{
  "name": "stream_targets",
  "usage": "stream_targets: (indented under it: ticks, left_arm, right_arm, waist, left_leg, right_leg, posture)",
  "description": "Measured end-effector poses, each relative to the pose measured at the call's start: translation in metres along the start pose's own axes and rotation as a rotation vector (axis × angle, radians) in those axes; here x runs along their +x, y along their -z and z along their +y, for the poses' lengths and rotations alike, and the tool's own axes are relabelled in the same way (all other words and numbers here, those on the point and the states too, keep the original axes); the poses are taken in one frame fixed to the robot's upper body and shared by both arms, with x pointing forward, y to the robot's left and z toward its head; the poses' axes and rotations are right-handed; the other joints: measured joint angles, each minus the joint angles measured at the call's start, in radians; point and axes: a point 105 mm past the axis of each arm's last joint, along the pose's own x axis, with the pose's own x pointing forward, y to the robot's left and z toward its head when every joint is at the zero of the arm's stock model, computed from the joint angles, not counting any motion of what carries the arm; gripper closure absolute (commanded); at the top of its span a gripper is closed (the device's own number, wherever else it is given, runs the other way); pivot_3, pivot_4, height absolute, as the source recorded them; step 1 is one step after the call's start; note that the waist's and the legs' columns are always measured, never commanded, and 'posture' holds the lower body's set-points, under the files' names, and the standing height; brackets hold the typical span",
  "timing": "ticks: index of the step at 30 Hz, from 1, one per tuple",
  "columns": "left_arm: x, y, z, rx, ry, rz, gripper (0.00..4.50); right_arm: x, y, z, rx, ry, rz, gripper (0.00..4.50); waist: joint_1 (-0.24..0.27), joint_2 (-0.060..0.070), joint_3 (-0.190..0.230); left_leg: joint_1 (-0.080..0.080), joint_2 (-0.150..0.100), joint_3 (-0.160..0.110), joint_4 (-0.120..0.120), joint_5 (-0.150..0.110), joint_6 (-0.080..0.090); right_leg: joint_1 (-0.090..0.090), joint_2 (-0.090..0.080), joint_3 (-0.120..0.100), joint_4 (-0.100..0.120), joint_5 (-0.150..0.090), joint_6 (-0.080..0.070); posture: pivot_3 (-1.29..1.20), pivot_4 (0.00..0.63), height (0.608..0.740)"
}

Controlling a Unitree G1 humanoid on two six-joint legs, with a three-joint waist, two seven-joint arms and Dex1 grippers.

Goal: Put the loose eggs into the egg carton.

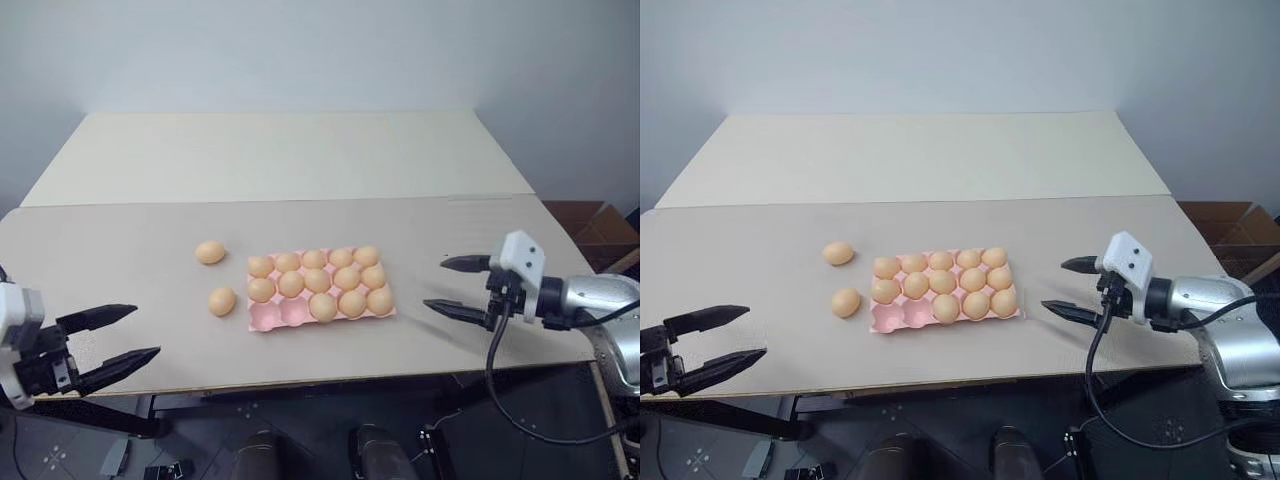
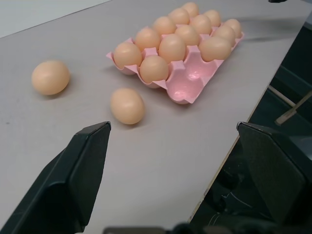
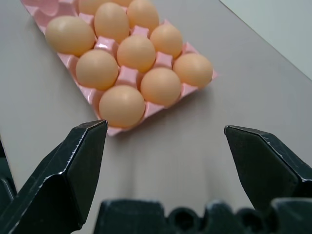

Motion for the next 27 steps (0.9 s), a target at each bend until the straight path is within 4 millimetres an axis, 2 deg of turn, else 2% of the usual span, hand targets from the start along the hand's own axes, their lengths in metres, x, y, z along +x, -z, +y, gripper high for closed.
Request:
stream_targets:
  ticks: [3, 11, 16, 20, 23, 27]
  left_arm:
    - [0.012, 0.0, 0.003, 0.005, -0.02, -0.001, 0.0]
    - [0.067, 0.007, 0.014, 0.0, -0.105, 0.031, 0.0]
    - [0.107, 0.019, 0.028, -0.026, -0.175, 0.074, 0.0]
    - [0.125, 0.027, 0.032, -0.039, -0.193, 0.148, 0.0]
    - [0.134, 0.038, 0.034, -0.092, -0.224, 0.19, 0.55]
    - [0.136, 0.04, 0.036, -0.091, -0.245, 0.204, 1.86]
  right_arm:
    - [0.001, -0.003, -0.001, -0.01, 0.006, -0.013, 0.04]
    - [0.004, -0.006, -0.001, -0.013, 0.007, -0.03, 0.04]
    - [0.005, -0.007, 0.0, -0.015, 0.006, -0.033, 0.04]
    - [0.006, -0.007, 0.001, -0.017, 0.006, -0.034, 0.04]
    - [0.007, -0.009, 0.002, -0.024, 0.008, -0.04, 0.0]
    - [0.008, -0.01, 0.004, -0.023, 0.011, -0.046, 0.0]
  waist:
    - [0.002, 0.0, 0.0]
    - [0.011, 0.0, 0.0]
    - [0.016, 0.0, 0.0]
    - [0.012, 0.0, 0.0]
    - [0.01, 0.0, 0.0]
    - [0.011, 0.0, 0.0]
  left_leg:
    - [0.001, 0.0, 0.0, 0.0, 0.0, 0.0]
    - [-0.001, -0.001, -0.001, 0.0, 0.0, 0.0]
    - [-0.001, -0.001, -0.001, 0.001, 0.0, 0.0]
    - [-0.001, -0.001, -0.001, 0.001, 0.0, 0.0]
    - [-0.001, -0.001, -0.001, 0.001, 0.0, 0.0]
    - [-0.001, -0.001, -0.002, 0.001, 0.0, 0.0]
  right_leg:
    - [0.001, 0.0, 0.0, 0.001, 0.0, 0.0]
    - [0.001, 0.0, 0.001, -0.001, 0.004, 0.005]
    - [0.001, 0.0, 0.0, -0.001, 0.004, 0.006]
    - [0.001, 0.0, 0.001, 0.0, 0.004, 0.006]
    - [0.001, 0.0, 0.001, 0.0, 0.004, 0.006]
    - [0.001, 0.0, 0.001, 0.0, 0.004, 0.006]
  posture:
    - [0.0, 0.15, 0.74]
    - [0.0, 0.15, 0.74]
    - [0.0, 0.15, 0.74]
    - [0.0, 0.15, 0.74]
    - [0.0, 0.15, 0.74]
    - [0.0, 0.15, 0.74]
